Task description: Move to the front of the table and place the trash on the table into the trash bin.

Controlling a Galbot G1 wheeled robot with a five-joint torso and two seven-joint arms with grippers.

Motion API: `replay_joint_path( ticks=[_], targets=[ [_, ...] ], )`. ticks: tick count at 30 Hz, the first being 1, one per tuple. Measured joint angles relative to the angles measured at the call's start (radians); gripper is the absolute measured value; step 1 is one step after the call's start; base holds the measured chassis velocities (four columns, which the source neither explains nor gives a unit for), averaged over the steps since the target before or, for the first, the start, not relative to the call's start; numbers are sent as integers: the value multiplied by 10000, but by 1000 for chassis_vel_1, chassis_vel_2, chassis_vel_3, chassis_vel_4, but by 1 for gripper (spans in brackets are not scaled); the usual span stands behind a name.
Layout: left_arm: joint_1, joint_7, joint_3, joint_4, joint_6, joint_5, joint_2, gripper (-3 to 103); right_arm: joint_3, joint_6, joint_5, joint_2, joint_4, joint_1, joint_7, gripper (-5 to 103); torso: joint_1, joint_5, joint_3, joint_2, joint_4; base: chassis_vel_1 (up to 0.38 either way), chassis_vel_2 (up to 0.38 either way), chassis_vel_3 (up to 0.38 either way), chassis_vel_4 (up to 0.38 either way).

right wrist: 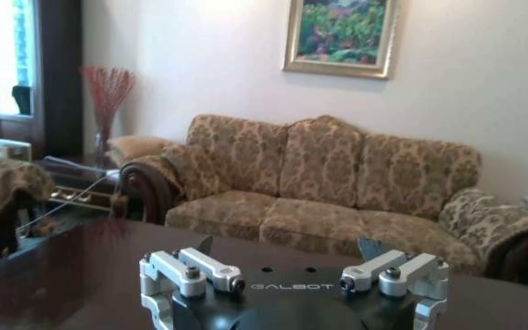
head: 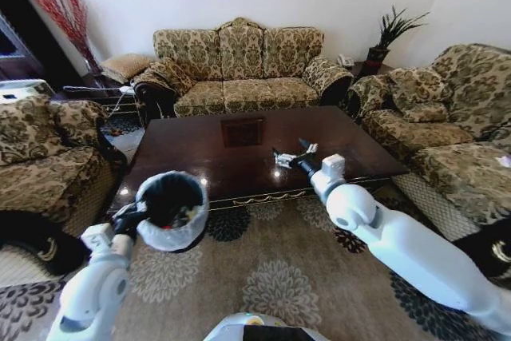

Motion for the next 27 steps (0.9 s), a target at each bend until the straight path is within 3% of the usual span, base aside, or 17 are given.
replay_joint_path(
  ticks=[7,9,11,13,14,17,18,20,21,24,25,27],
  targets=[
    [654,388,-451,1112,-761,-738,-736,3,832,-36,122,-149,-67,-436,-62,100,6,5,3,1,-3,0,0,0,0],
    [578,573,-372,1957,-1324,-831,-1452,3,1153,-36,104,-148,-72,-783,-109,100,8,9,3,1,-6,0,0,0,0],
    [514,621,-273,2288,-1543,-783,-1647,3,1209,-35,83,-132,-77,-864,-120,100,8,12,3,1,-7,0,0,0,0],
    [322,701,110,3293,-2207,-670,-1918,3,1281,-14,-7,-70,-96,-1055,-143,100,7,5,2,1,-5,0,0,0,0],
    [322,701,110,3293,-2207,-670,-1918,3,1281,-14,-7,-70,-96,-1055,-143,100,7,5,2,1,-5,0,0,0,0],
    [-12,757,489,4782,-3167,-463,-1917,3,1359,21,-80,-33,-84,-1237,-143,100,7,1,3,1,-5,0,0,0,0],
    [-12,757,489,4782,-3167,-463,-1917,3,1359,21,-80,-33,-84,-1237,-143,100,7,1,3,1,-5,0,0,0,0],
    [-412,785,790,6139,-3971,-519,-1670,3,1454,69,-128,-24,-66,-1396,-142,100,7,5,4,1,-2,0,0,0,0],
    [-412,785,790,6139,-3971,-519,-1670,3,1454,69,-128,-24,-66,-1396,-142,100,7,5,4,1,-2,0,0,0,0],
    [-1082,790,1263,7659,-5169,-746,-1369,3,1493,163,-221,-20,-51,-1546,-151,100,7,3,3,1,-6,0,0,0,0],
    [-1082,790,1263,7659,-5169,-746,-1369,3,1493,163,-221,-20,-51,-1546,-151,100,7,3,3,1,-6,0,0,0,0],
    [-1586,825,1362,8615,-5809,-656,-1329,3,1494,178,-241,-12,-21,-1588,-160,100,7,4,3,1,-9,0,0,0,0]
  ],
)
